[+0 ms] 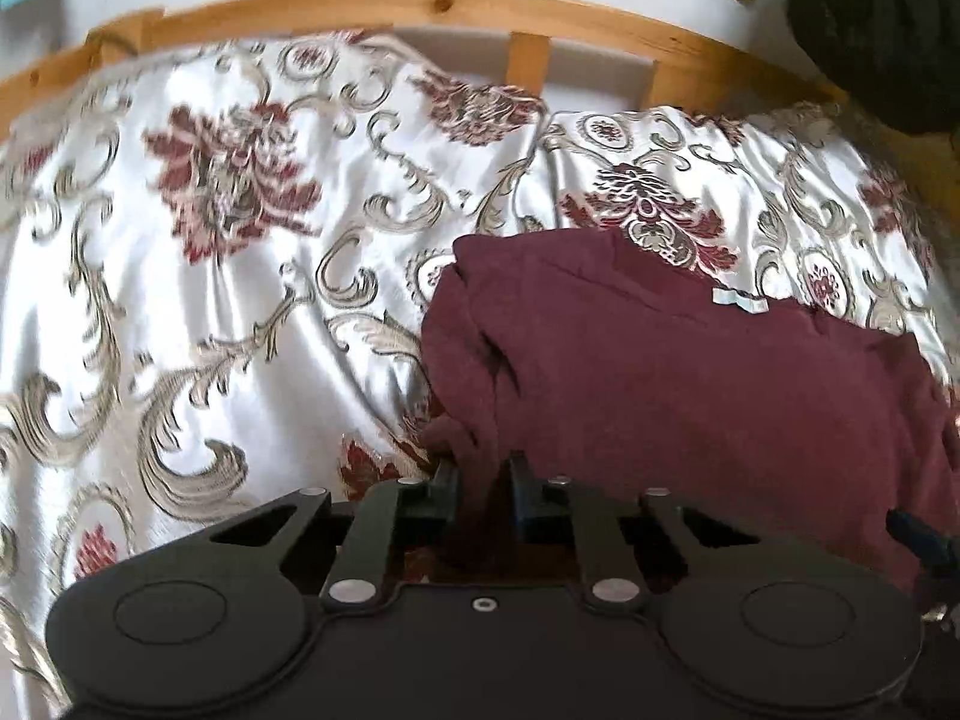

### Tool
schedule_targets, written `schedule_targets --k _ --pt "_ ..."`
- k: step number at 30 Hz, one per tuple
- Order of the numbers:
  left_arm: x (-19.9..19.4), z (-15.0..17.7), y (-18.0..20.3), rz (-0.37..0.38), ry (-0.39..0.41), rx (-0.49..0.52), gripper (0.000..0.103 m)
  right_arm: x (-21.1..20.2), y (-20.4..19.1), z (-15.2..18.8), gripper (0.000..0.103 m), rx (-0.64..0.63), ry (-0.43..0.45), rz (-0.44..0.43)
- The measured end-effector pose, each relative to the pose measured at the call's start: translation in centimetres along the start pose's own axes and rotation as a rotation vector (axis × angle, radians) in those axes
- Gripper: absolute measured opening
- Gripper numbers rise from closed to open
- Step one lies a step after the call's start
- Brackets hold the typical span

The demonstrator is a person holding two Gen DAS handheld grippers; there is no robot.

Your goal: Fold small clothes

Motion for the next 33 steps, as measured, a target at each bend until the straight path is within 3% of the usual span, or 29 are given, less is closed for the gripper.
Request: schedule_targets --k 4,10,15,20,24,27,30,33 --pt "-0.8 -0.2 0.4 -0.014 0.021 0.043 0.015 -0.2 0.0 -0.4 0.103 -0.022 -0.038 -0.013" --pt "-3.7 -0.3 2.6 -0.019 0.141 0.162 0.013 -1.0 1.1 -1.0 0.103 0.01 -0.058 -0.02" --pt "-5.8 -1.6 4.9 0.05 0.202 0.169 0.011 -1.8 1.8 -1.8 0.103 -0.018 -0.062 -0.007" --pt "-8.7 -3.0 9.2 0.151 0.269 0.233 0.011 -3.7 3.9 -3.7 0.103 -0.07 -0.024 0.071" --pt "-9.9 -2.5 13.1 0.279 0.25 0.255 0.009 -4.8 7.6 -4.7 0.103 -0.086 -0.045 0.146" --pt "-9.5 -0.7 15.8 0.364 0.193 0.288 0.007 -5.7 11.7 -5.0 0.103 -0.025 -0.054 0.236" --pt "-9.2 1.4 17.6 0.424 0.138 0.317 0.005 -7.0 15.4 -4.8 0.103 0.088 -0.022 0.284" --pt "-8.7 3.1 18.7 0.437 0.095 0.351 0.006 -8.0 17.4 -4.7 0.103 0.178 0.019 0.292"
Point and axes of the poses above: each gripper's, at about its wrist camera, not at the fingertips, and x roughly the way its jaws point, y to its right, z to its underside, the point moved 8 cm from there along x, roughly the way its jaws point, and after that the axes turned 12 degrees about -z, right-handed, at the moved point
